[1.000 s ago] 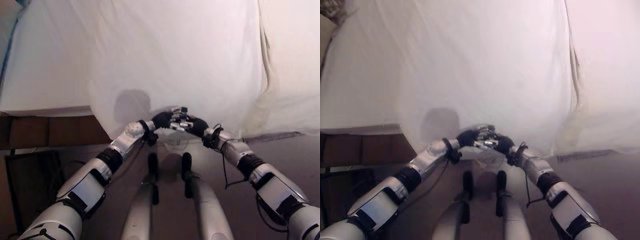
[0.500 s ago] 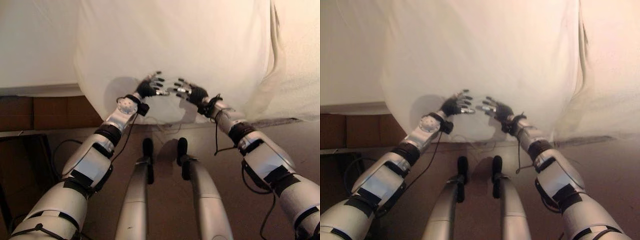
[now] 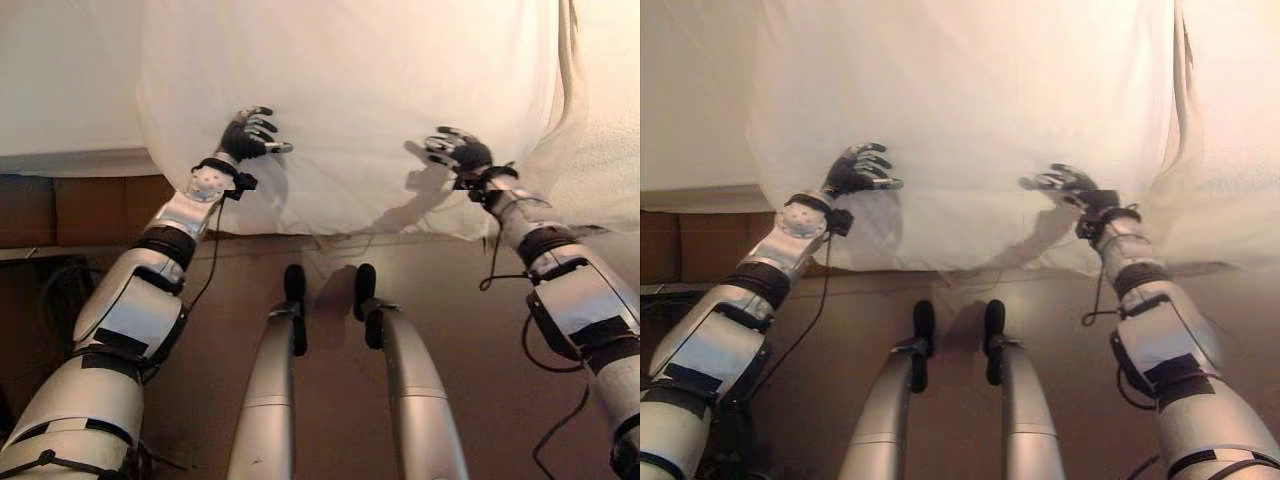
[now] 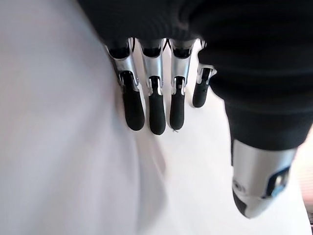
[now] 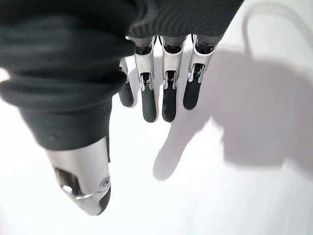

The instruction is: Make the bed

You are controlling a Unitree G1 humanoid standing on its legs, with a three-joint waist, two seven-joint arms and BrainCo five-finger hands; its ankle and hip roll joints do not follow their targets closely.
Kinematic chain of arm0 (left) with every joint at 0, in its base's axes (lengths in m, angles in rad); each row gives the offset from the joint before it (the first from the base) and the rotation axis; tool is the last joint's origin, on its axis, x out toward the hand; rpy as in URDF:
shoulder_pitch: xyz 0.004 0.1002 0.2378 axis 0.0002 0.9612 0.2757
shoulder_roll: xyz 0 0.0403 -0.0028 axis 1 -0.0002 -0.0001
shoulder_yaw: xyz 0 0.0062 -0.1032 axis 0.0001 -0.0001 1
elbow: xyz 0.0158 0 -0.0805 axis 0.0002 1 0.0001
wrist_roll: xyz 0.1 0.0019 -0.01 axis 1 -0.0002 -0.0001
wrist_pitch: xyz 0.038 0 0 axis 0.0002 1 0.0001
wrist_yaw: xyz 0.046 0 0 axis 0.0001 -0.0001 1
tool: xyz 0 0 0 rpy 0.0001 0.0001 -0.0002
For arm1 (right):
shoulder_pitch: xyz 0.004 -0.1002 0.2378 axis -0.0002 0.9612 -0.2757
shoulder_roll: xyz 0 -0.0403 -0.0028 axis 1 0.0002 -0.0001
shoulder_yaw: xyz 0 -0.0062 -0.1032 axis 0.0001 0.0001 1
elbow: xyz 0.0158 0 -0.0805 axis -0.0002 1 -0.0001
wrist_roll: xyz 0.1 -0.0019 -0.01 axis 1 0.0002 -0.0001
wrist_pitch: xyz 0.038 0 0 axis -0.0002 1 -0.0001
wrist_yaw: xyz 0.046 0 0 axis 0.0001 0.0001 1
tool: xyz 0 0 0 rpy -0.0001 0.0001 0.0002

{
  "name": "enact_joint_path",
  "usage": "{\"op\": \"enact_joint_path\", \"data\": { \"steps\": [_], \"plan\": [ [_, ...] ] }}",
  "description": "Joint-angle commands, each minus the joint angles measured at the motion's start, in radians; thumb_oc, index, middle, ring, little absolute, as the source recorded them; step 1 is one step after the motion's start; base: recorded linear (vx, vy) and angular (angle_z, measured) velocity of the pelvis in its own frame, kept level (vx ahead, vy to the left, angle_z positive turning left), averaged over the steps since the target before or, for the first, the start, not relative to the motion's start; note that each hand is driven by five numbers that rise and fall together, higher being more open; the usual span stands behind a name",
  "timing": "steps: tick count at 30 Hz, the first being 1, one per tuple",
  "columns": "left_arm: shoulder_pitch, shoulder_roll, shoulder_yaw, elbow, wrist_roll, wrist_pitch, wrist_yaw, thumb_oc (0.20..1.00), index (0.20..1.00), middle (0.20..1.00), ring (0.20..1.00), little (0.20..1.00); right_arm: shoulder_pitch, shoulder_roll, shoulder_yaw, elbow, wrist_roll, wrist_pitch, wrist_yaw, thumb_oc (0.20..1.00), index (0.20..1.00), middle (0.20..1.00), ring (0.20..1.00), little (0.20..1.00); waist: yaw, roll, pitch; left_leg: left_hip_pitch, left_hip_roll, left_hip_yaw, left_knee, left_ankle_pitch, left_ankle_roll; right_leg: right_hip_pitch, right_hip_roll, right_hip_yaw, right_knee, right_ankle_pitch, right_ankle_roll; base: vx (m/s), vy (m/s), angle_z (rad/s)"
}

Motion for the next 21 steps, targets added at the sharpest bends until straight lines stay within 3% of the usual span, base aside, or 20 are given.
{"op": "enact_joint_path", "data": {
  "steps": [1, 7, 11, 15, 18, 21],
  "plan": [
    [0.143, 0.074, 0.121, 0.018, 0.008, -0.008, 0.011, 1.0, 1.0, 1.0, 1.0, 1.0, 0.137, -0.086, -0.091, 0.032, -0.003, -0.034, -0.021, 1.0, 1.0, 1.0, 1.0, 1.0, 0.025, 0.038, -0.047, 0.09, -0.024, 0.033, -0.011, -0.068, -0.032, 0.101, -0.001, -0.008, -0.09, -0.026, 0.109, 0.01, -0.046, 0.05],
    [0.347, 0.097, 0.245, 0.033, 0.06, 0.019, 0.043, 1.0, 1.0, 1.0, 1.0, 1.0, 0.341, -0.073, -0.205, 0.024, -0.029, -0.027, -0.04, 1.0, 1.0, 1.0, 1.0, 1.0, 0.025, 0.029, -0.05, 0.21, -0.027, 0.017, -0.149, -0.023, -0.045, 0.224, 0.013, -0.021, -0.218, 0.004, 0.117, 0.02, -0.062, 0.09],
    [0.557, 0.021, 0.327, -0.002, 0.028, 0.013, 0.016, 1.0, 1.0, 1.0, 1.0, 1.0, 0.533, -0.014, -0.296, 0.011, -0.047, -0.034, -0.056, 1.0, 1.0, 1.0, 1.0, 1.0, 0.028, 0.02, -0.069, 0.349, -0.033, -0.001, -0.245, 0.005, -0.049, 0.369, 0.019, -0.025, -0.311, 0.024, 0.124, 0.1, -0.073, 0.0],
    [0.655, -0.064, 0.299, 0.024, 0.065, 0.011, -0.018, 1.0, 1.0, 1.0, 1.0, 1.0, 0.66, 0.046, -0.343, 0.028, -0.067, -0.038, -0.058, 1.0, 1.0, 1.0, 1.0, 1.0, 0.028, 0.011, -0.107, 0.526, -0.031, -0.016, -0.403, 0.047, -0.051, 0.534, 0.029, -0.031, -0.423, 0.049, 0.135, 0.12, -0.039, 0.08],
    [0.753, -0.154, 0.295, 0.021, 0.04, -0.008, -0.092, 1.0, 1.0, 1.0, 1.0, 1.0, 0.793, 0.101, -0.38, 0.014, -0.105, -0.05, -0.049, 1.0, 1.0, 1.0, 1.0, 1.0, 0.018, 0.007, -0.175, 0.674, -0.018, -0.024, -0.535, 0.086, -0.061, 0.674, 0.035, -0.038, -0.52, 0.071, 0.143, 0.17, -0.009, 0.1],
    [0.792, -0.191, 0.301, 0.04, 0.035, -0.001, -0.119, 1.0, 1.0, 1.0, 1.0, 1.0, 0.842, 0.143, -0.379, 0.005, -0.135, -0.052, -0.052, 1.0, 1.0, 1.0, 1.0, 1.0, 0.016, 0.004, -0.205, 0.741, -0.011, -0.024, -0.595, 0.106, -0.061, 0.738, 0.045, -0.033, -0.575, 0.088, 0.146, 0.08, 0.008, 0.0]
  ]
}}
